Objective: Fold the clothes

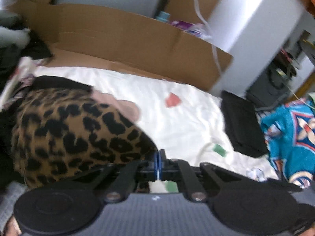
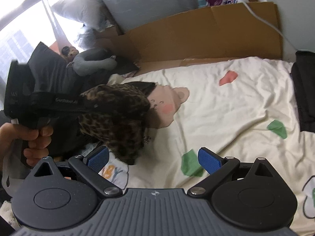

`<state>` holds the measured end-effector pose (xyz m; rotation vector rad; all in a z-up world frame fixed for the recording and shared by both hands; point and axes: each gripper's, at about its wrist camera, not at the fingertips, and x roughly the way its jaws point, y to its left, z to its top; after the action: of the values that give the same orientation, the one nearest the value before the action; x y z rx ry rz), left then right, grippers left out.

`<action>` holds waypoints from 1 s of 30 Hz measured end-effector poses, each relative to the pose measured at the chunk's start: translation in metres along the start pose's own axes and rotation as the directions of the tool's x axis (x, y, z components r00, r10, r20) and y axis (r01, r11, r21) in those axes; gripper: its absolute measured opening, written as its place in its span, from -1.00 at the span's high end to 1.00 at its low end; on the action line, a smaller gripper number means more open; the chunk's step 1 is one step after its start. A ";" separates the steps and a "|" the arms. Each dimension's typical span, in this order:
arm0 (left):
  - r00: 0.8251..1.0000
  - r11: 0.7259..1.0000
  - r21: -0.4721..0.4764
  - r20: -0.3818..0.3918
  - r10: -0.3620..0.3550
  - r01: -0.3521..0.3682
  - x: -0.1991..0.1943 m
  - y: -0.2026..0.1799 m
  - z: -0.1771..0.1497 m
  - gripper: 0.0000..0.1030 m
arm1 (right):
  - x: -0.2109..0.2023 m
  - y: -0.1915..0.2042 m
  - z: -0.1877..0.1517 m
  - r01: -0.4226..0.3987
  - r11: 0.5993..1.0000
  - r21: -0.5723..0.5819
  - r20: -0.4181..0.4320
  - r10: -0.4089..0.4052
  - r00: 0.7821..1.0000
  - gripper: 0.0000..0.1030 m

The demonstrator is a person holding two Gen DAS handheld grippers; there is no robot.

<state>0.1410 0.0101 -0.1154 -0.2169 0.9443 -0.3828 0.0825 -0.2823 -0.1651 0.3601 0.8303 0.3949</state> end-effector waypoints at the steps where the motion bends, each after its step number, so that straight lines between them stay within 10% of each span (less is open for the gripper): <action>1: 1.000 1.000 0.008 -0.005 -0.021 0.022 0.000 -0.004 0.000 1.00 | 0.001 0.001 -0.002 -0.004 1.000 0.000 -0.007 0.004 1.000 -0.94; 10: 0.997 0.995 0.070 -0.037 -0.068 0.071 -0.021 -0.042 -0.002 0.97 | -0.001 0.005 -0.009 -0.012 1.000 -0.005 -0.013 0.012 1.000 -0.94; 28: 0.967 0.923 -0.289 -0.051 0.249 -0.253 -0.076 0.112 -0.009 0.29 | 0.031 0.028 -0.014 -0.034 0.998 -0.056 -0.070 0.030 0.997 -0.94; 30: 0.963 0.915 -0.301 -0.063 0.264 -0.270 -0.077 0.121 -0.010 -0.15 | 0.035 0.033 -0.013 -0.038 0.997 -0.067 -0.076 0.033 0.997 -0.94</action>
<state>0.1190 0.1521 -0.1053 -0.3631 1.0371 0.0174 0.0872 -0.2351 -0.1800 0.2982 0.8819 0.4710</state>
